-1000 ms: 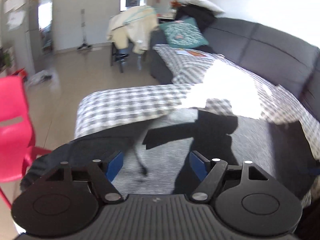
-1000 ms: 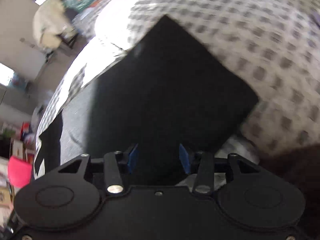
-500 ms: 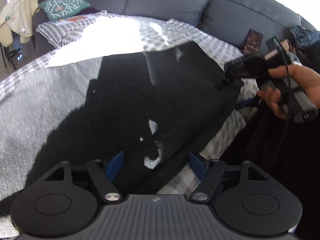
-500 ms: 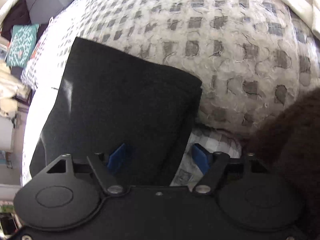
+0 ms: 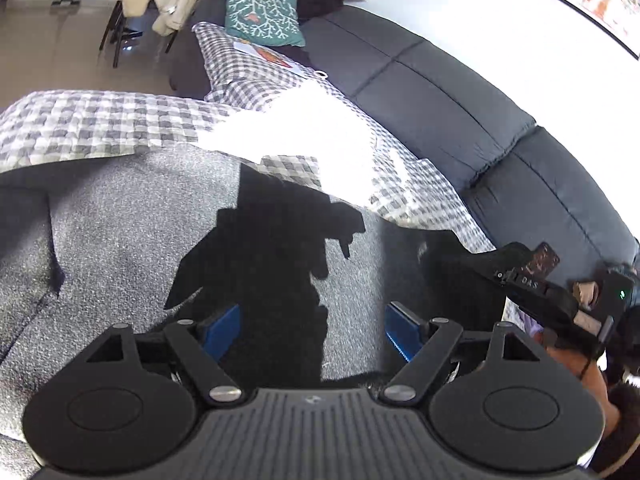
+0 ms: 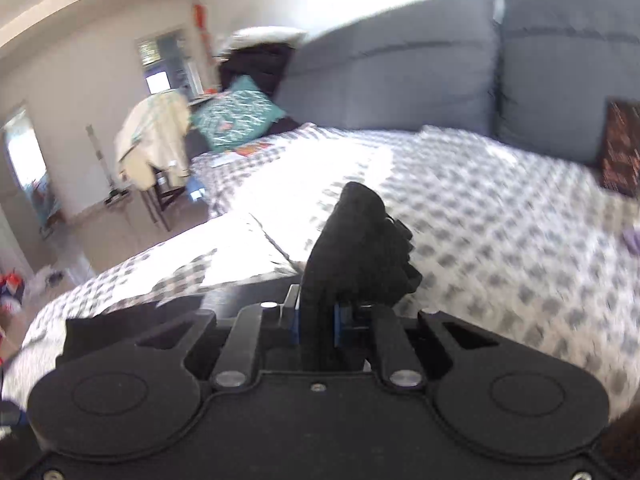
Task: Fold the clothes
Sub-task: 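Grasp the sweatshirt sleeve with the left gripper and lift it toward the right gripper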
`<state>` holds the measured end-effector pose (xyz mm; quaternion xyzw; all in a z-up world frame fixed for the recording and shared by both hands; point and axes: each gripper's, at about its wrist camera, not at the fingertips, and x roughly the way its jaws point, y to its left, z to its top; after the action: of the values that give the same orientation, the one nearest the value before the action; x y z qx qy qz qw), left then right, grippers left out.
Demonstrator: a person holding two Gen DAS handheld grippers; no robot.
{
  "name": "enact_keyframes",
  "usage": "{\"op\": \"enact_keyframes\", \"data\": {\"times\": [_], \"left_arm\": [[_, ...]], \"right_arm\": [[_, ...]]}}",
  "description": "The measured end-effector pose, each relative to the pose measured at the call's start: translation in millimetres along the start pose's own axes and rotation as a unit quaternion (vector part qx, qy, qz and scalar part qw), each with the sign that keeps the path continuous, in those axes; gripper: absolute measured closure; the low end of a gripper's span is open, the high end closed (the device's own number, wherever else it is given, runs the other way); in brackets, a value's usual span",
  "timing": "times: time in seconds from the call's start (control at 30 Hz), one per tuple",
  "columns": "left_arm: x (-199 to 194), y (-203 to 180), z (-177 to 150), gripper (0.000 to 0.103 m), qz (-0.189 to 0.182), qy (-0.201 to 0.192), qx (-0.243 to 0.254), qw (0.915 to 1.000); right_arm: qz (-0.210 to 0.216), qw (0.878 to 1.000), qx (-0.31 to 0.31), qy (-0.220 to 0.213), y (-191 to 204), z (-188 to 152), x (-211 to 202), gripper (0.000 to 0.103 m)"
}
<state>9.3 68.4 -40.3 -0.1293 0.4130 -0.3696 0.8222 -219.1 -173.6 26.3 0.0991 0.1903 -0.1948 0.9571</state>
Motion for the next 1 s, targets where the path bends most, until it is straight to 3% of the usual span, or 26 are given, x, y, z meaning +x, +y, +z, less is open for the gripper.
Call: {"op": "enact_keyframes", "data": {"times": [0.1, 0.23, 0.47, 0.57, 0.6, 0.7, 0.83, 0.93, 1.0], "left_arm": [[12.8, 9.1, 5.3, 0.021, -0.025, 0.017, -0.046, 0.9985], [24.1, 17.6, 15.9, 0.02, -0.085, 0.019, -0.099, 0.9913], [43.1, 41.1, 20.5, 0.014, -0.151, 0.036, -0.199, 0.9676], [40.2, 54.3, 21.6, 0.013, -0.167, 0.028, -0.234, 0.9573], [39.8, 57.7, 21.5, 0.013, -0.173, 0.031, -0.24, 0.9548], [44.7, 54.0, 20.0, 0.013, -0.156, 0.05, -0.209, 0.9642], [50.8, 36.7, 17.3, 0.015, -0.113, 0.06, -0.15, 0.9804], [49.6, 32.6, 12.4, 0.031, -0.095, 0.066, -0.139, 0.9835], [50.9, 33.1, 11.8, 0.08, -0.097, 0.072, -0.147, 0.9817]], "right_arm": [[0.051, 0.994, -0.097, -0.018, 39.0, -3.5, -9.7, 0.088], [0.116, 0.973, -0.198, -0.015, 76.5, -18.5, -15.4, 0.088], [0.245, 0.906, -0.343, 0.032, 107.2, -48.2, -21.5, 0.088], [0.262, 0.872, -0.413, 0.015, 110.4, -61.6, -30.8, 0.088], [0.265, 0.867, -0.421, 0.014, 110.4, -64.6, -29.9, 0.088], [0.275, 0.858, -0.434, 0.01, 110.5, -70.6, -29.5, 0.088], [0.294, 0.858, -0.421, -0.012, 101.3, -65.8, -38.5, 0.088], [0.308, 0.857, -0.413, -0.024, 97.8, -64.3, -43.6, 0.088], [0.308, 0.855, -0.418, -0.02, 99.8, -64.2, -41.3, 0.087]]}}
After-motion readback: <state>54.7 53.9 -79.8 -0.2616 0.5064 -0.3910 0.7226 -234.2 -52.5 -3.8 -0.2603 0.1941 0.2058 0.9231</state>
